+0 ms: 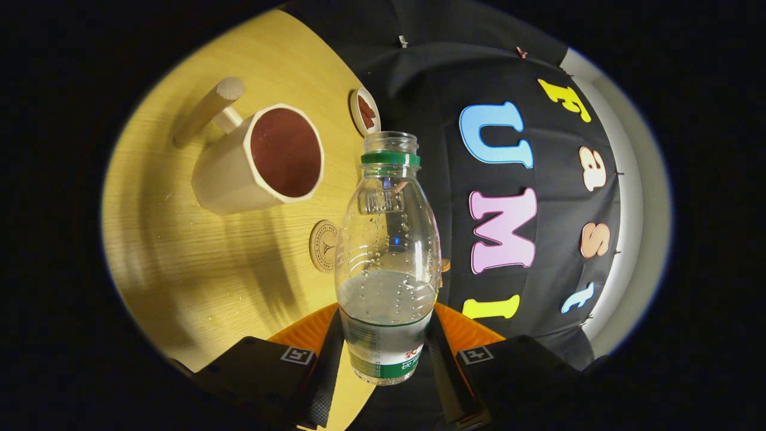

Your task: Take the bottle from table, then pour the juice into the cup, finally place the bottle on the coaster

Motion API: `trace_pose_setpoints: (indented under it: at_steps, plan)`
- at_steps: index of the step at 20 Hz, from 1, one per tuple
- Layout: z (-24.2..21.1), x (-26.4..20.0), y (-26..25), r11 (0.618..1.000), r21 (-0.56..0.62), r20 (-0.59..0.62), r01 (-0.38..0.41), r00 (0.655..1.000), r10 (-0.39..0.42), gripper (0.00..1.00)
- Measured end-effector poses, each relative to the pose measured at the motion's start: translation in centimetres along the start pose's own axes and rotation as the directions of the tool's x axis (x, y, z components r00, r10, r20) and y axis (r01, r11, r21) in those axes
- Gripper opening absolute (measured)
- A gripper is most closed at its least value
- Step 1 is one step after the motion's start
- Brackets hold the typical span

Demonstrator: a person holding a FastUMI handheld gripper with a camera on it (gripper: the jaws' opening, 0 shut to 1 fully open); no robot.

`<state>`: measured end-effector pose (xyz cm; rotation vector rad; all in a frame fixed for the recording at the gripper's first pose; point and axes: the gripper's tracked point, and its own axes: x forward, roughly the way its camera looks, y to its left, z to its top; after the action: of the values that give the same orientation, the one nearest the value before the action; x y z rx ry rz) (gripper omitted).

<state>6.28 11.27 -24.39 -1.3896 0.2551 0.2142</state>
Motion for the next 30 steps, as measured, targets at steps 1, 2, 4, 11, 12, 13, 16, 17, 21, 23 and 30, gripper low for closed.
trace_pose_setpoints:
  at_steps: [1,2,4,11,12,13,16,17,21,23,30]
  plan:
    - [0.1,-0.1,-0.2,1.0,-0.022,0.002,0.007,1.0,-0.007,0.72]
    - [0.1,0.0,-0.2,0.999,-0.037,0.004,0.014,1.0,-0.014,0.72]
    - [0.0,0.4,-0.1,0.998,-0.062,0.004,0.011,1.0,-0.011,0.72]
    - [-0.3,0.9,-0.1,0.99,-0.141,0.005,0.009,1.0,-0.008,0.72]
    - [-0.2,0.9,-0.1,0.989,-0.151,0.007,0.011,1.0,-0.01,0.72]
    - [-0.2,0.8,-0.1,0.987,-0.16,0.009,0.015,1.0,-0.014,0.72]
    - [-0.2,0.7,0.0,0.983,-0.182,0.012,0.019,1.0,-0.017,0.72]
    - [-0.2,0.8,-0.1,0.982,-0.19,0.013,0.021,1.0,-0.019,0.72]
    - [-0.2,1.0,-0.3,0.977,-0.211,0.013,0.024,1.0,-0.022,0.72]
    - [-0.2,1.0,-0.4,0.974,-0.224,0.011,0.026,1.0,-0.024,0.72]
    - [-0.3,1.0,-0.5,0.962,-0.27,0.017,0.034,0.999,-0.03,0.72]
